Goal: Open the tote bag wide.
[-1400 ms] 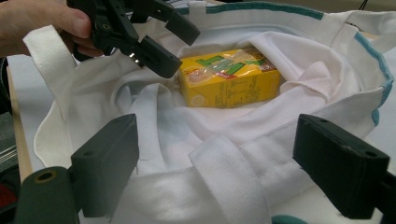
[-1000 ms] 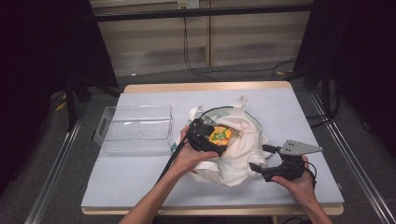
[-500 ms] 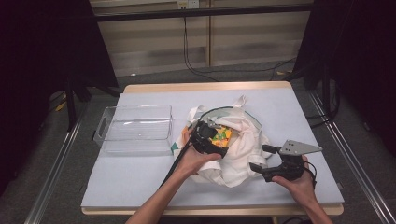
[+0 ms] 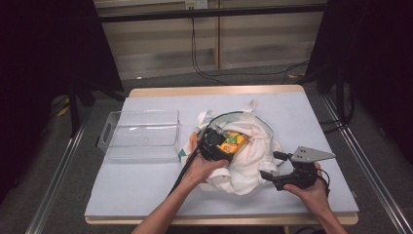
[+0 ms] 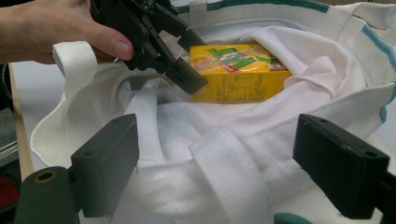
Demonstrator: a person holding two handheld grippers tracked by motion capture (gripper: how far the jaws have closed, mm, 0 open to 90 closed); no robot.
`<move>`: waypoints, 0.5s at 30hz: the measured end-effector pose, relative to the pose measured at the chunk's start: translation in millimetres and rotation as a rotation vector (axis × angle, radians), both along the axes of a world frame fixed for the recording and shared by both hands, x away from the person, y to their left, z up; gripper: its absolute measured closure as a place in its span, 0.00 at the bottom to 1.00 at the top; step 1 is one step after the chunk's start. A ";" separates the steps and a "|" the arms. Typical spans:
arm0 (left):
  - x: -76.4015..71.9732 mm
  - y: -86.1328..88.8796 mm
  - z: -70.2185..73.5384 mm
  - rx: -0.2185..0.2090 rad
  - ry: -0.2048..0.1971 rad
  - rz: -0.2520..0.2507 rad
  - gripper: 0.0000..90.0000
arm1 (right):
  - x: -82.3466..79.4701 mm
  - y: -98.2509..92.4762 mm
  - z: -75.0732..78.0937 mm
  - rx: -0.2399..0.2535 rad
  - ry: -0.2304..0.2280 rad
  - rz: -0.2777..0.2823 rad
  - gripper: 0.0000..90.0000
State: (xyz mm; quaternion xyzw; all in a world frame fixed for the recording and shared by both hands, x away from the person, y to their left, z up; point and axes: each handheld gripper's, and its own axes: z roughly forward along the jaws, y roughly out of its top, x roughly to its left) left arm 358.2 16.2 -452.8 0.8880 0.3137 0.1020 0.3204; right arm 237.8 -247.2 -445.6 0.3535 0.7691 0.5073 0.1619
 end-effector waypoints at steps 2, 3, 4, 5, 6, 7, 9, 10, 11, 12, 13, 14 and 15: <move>-0.4 0.1 0.7 0.006 0.003 -0.002 0.30 | 0.3 0.0 0.0 -0.001 -0.001 0.001 0.16; -1.4 -0.6 0.8 -0.004 0.001 0.003 0.30 | 0.3 0.1 0.0 -0.001 -0.002 0.002 0.16; -1.6 -0.6 1.1 -0.005 0.004 0.002 0.30 | 0.3 0.1 0.1 -0.001 -0.003 0.001 0.16; -1.3 -0.2 1.5 -0.003 0.005 -0.006 0.30 | 0.2 0.1 0.2 0.000 -0.002 0.002 0.16; -1.0 0.4 2.0 -0.003 0.005 -0.006 0.30 | 0.2 0.1 0.2 0.000 -0.003 0.003 0.16; -0.9 0.8 2.7 -0.007 0.015 -0.006 0.30 | 0.0 0.0 0.3 0.001 -0.001 0.001 0.16; -1.2 2.0 5.4 -0.003 0.021 0.002 0.30 | 0.2 0.0 0.2 -0.001 -0.003 0.002 0.16; -0.7 2.8 6.8 -0.007 0.024 -0.008 0.30 | 0.0 -0.1 0.2 0.000 -0.001 0.002 0.16; -0.3 3.6 8.8 -0.003 0.035 -0.018 0.30 | 0.0 -0.1 0.2 0.000 -0.001 0.002 0.16; -0.1 4.2 10.9 0.003 0.038 -0.022 0.30 | 0.1 -0.2 0.2 0.000 -0.003 0.003 0.16; 0.3 5.2 13.7 0.001 0.053 -0.027 0.30 | 0.1 -0.3 0.3 0.001 -0.004 0.003 0.16; 1.0 6.5 15.7 -0.008 0.058 -0.027 0.30 | 0.1 -0.4 0.3 0.001 -0.004 0.003 0.16; 2.1 7.9 17.8 -0.008 0.063 -0.031 0.31 | 0.1 -0.5 0.3 0.001 -0.004 0.002 0.16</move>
